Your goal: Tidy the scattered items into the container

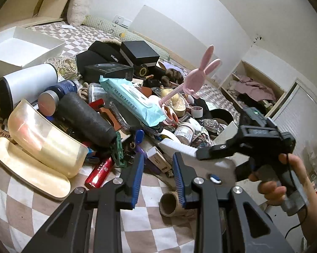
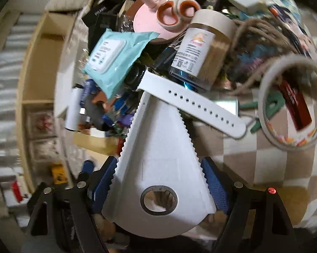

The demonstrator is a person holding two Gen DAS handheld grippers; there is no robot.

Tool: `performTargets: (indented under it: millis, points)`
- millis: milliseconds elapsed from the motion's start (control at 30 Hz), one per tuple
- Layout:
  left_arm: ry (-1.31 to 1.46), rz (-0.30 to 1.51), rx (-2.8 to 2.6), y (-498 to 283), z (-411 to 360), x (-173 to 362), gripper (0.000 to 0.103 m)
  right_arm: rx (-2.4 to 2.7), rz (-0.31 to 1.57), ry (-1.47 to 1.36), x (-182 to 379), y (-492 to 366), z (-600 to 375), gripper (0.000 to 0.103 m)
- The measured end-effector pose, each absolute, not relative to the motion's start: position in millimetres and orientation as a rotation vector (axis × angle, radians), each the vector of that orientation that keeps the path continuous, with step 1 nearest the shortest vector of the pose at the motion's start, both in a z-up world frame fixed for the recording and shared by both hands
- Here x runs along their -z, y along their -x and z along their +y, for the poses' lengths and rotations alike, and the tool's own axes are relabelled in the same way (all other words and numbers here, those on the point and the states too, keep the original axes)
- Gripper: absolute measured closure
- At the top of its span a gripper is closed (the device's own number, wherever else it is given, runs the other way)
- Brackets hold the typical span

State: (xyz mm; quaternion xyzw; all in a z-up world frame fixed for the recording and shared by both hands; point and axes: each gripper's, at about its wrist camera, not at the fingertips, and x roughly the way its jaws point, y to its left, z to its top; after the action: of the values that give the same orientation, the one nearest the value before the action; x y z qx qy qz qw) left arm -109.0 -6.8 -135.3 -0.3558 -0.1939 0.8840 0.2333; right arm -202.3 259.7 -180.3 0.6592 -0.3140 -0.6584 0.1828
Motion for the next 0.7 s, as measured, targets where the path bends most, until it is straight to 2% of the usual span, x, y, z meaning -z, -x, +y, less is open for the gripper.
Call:
performTargets:
  millis: [333, 600, 633, 667, 700]
  points:
    - [0.985, -0.453, -2.449, 107, 2, 136, 0.075, 1.780, -1.169, -1.698, 166, 178, 282, 0.021]
    - [1.014, -0.396, -2.454, 109, 9, 141, 0.074, 1.771, -1.297, -1.576, 154, 168, 310, 0.021]
    - [1.016, -0.383, -2.455, 109, 11, 142, 0.065, 1.773, -1.314, -1.551, 150, 167, 314, 0.028]
    - [1.018, -0.367, -2.457, 109, 13, 142, 0.055, 1.771, -1.332, -1.525, 146, 167, 318, 0.041]
    - [1.019, -0.347, -2.459, 108, 16, 142, 0.053, 1.758, -1.357, -1.501, 143, 168, 320, 0.044]
